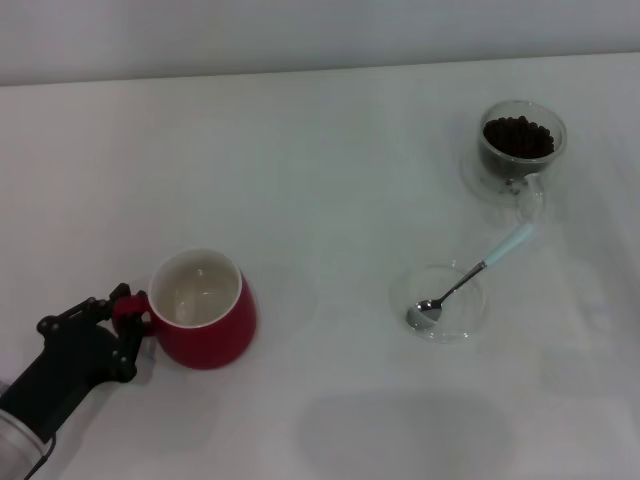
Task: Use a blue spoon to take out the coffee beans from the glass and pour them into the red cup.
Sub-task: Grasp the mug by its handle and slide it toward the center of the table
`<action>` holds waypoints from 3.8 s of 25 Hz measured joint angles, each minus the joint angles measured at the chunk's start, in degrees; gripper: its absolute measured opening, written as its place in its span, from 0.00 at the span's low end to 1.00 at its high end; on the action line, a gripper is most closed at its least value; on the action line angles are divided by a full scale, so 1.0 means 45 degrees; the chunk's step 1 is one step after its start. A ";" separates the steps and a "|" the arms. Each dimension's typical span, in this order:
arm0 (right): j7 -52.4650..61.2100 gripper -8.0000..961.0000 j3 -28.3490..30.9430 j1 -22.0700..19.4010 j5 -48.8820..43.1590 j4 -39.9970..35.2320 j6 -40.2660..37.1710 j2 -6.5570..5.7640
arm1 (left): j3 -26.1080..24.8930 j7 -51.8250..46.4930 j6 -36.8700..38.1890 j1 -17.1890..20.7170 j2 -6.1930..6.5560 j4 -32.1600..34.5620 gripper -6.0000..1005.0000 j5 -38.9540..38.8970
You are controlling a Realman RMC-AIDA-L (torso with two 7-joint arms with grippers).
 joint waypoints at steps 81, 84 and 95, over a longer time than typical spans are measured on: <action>0.0078 0.89 0.0006 0.0430 0.0001 -0.0208 -0.0022 0.0019 | -0.0067 -0.0013 0.5994 -0.4437 0.0022 -0.2314 0.16 0.0776; 0.0079 0.89 0.0000 0.0430 0.0001 -0.0209 -0.0030 0.0020 | -0.0128 -0.0008 0.5940 -0.4421 0.0023 -0.2320 0.16 0.0778; 0.0079 0.89 0.0000 0.0473 0.0001 -0.0209 -0.0173 0.0040 | -0.0114 0.0000 0.5850 -0.4438 0.0042 -0.2324 0.44 0.0907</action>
